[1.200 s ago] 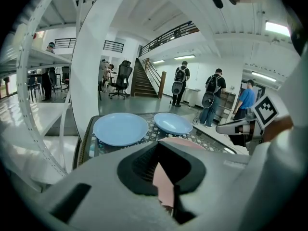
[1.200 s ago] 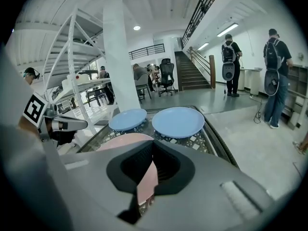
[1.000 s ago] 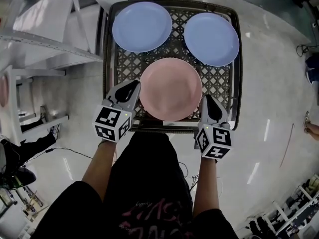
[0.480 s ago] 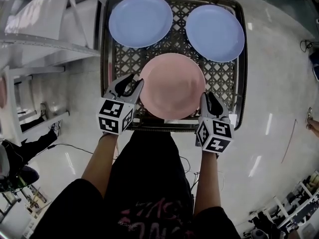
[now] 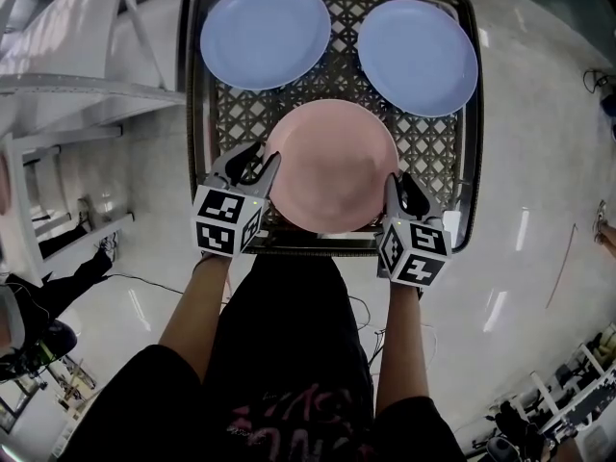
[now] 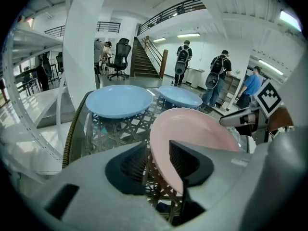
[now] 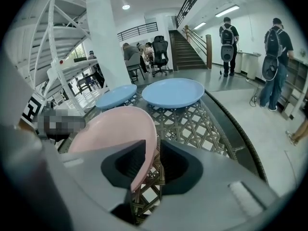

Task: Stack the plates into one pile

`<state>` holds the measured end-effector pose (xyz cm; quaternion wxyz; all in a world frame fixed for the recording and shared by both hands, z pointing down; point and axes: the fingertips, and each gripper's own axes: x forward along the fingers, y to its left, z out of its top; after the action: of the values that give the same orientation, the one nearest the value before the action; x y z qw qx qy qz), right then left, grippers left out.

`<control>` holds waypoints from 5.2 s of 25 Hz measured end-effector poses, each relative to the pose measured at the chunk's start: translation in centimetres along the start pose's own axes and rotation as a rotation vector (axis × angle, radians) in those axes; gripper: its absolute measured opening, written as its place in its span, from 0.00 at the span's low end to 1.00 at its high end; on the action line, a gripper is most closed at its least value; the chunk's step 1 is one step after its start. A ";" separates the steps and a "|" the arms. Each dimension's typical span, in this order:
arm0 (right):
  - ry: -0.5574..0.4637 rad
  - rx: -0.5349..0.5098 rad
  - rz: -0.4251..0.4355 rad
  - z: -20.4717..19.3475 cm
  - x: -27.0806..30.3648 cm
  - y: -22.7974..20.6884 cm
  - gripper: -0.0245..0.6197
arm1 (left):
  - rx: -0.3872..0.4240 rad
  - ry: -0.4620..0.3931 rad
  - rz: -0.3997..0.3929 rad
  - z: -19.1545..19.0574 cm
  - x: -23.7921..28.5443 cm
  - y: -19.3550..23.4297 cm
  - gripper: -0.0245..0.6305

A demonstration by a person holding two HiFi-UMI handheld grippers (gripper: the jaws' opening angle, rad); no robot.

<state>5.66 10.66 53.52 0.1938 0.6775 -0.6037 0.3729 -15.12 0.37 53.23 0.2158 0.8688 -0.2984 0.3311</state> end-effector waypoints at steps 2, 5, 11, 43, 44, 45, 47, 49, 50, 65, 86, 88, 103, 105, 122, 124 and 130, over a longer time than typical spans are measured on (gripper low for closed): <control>0.009 0.003 0.000 -0.3 0.4 -0.1 0.21 | 0.000 -0.002 0.001 -0.1 0.3 0.1 0.26; 0.020 0.006 -0.003 -0.7 0.9 -0.3 0.22 | -0.005 0.005 -0.001 -0.4 0.8 0.3 0.26; 0.038 0.010 -0.004 -1.3 1.9 -0.5 0.22 | -0.019 0.021 -0.005 -1.2 1.8 0.3 0.26; -0.030 0.003 -0.012 1.4 0.7 0.1 0.12 | -0.022 -0.058 0.058 1.9 0.2 0.4 0.07; -0.036 0.002 -0.011 1.7 0.4 0.1 0.12 | -0.022 -0.067 0.060 2.3 -0.1 0.3 0.07; -0.042 0.000 -0.010 2.0 0.2 0.2 0.12 | -0.021 -0.076 0.062 2.7 -0.4 0.2 0.07; -0.056 -0.004 -0.007 2.6 -0.4 0.2 0.11 | -0.016 -0.093 0.067 3.4 -0.9 0.1 0.06; -0.071 -0.007 -0.004 3.1 -1.0 0.2 0.11 | -0.014 -0.108 0.073 3.9 -1.5 -0.2 0.06; -0.079 -0.008 -0.002 3.3 -1.4 0.2 0.11 | -0.012 -0.116 0.075 4.2 -1.8 -0.4 0.06; -0.194 -0.036 0.024 5.5 -7.7 -1.8 0.10 | 0.014 -0.228 0.115 7.4 -6.2 -5.8 0.06; -0.215 -0.053 -0.005 9.9 -6.7 -1.9 0.10 | 0.008 -0.261 0.081 11.2 -5.0 -4.0 0.06; -0.213 -0.056 -0.010 10.3 -6.4 -1.9 0.10 | 0.006 -0.261 0.074 11.6 -4.6 -3.6 0.06; -0.208 -0.055 -0.057 13.3 -3.9 -0.2 0.10 | -0.013 -0.270 0.027 13.5 -3.2 0.2 0.06; -0.210 -0.052 -0.060 13.5 -4.0 -0.1 0.11 | -0.009 -0.271 0.023 13.8 -3.3 0.2 0.06; -0.248 -0.001 -0.030 15.2 -3.1 -5.8 0.10 | 0.037 -0.276 0.045 17.8 0.3 -3.1 0.06; -0.246 -0.004 -0.025 15.4 -3.0 -6.9 0.10 | 0.040 -0.275 0.046 18.3 1.1 -3.8 0.06; -0.250 0.007 -0.027 16.8 -2.0 -9.9 0.10 | 0.048 -0.277 0.040 20.3 3.8 -5.2 0.06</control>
<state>19.77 2.02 43.02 0.1197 0.7275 -0.6127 0.2847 -0.35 -8.93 41.00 0.1449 0.9050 -0.3347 0.2192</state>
